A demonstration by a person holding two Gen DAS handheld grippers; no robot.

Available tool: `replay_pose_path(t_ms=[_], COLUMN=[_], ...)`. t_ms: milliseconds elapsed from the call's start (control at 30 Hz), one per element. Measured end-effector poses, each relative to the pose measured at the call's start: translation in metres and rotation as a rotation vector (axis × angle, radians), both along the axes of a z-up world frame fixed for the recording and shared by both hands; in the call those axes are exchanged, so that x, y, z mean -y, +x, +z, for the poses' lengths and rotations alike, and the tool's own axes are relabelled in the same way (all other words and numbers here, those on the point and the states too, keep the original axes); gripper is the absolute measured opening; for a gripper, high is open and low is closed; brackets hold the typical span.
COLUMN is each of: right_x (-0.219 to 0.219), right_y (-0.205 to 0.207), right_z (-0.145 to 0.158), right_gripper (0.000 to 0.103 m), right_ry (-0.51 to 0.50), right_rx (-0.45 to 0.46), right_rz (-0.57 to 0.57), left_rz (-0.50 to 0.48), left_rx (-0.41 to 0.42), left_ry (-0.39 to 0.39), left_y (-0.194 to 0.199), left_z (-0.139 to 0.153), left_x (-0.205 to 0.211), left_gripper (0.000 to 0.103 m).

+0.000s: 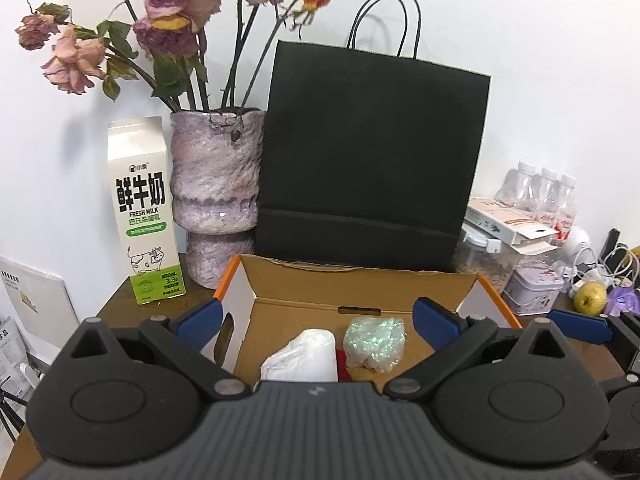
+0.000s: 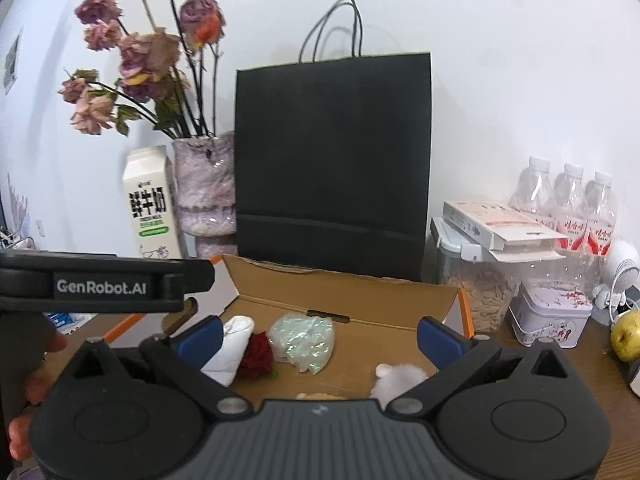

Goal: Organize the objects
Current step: 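Open both tools to release the bag and cloth into the box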

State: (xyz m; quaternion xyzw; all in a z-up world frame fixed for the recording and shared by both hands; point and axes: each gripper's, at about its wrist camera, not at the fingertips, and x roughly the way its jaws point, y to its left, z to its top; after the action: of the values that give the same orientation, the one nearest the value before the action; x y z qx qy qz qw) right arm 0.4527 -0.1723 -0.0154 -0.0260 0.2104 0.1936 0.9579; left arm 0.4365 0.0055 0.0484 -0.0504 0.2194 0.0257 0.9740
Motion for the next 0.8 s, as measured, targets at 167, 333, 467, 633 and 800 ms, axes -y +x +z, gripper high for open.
replay_pose_path(t_ms=[167,333,467,633,800], right_x=[0.001,0.002,0.004,0.009,0.013], right_y=[-0.023,-0.047,-0.065,-0.089,-0.114], right_z=[0.008,0.011,0.011,0.012,0.011], right_gripper=[0.103,0.103,0.103,0.103,0.103], right_ry=[-0.011,-0.028,-0.040,-0.049,-0.052], right_rx=[0.031,0.050,0.050,0.055,0.048], right_rz=[0.004,0.018,0.014,0.010,0.010], left_rz=[-0.010,-0.015,-0.020,-0.011,-0.014], left_rx=[0.007,0.020,0.023,0.021,0.018], left_ry=[-0.009,-0.020,-0.022,-0.028,-0.031], left_y=[-0.022,-0.046,-0.067,-0.093,-0.121], left_z=[0.004,0.007,0.007,0.006,0.006], left_x=[-0.005,-0.009,-0.011,-0.014,-0.014], left_gripper=[0.103,0.103,0.103,0.103,0.103])
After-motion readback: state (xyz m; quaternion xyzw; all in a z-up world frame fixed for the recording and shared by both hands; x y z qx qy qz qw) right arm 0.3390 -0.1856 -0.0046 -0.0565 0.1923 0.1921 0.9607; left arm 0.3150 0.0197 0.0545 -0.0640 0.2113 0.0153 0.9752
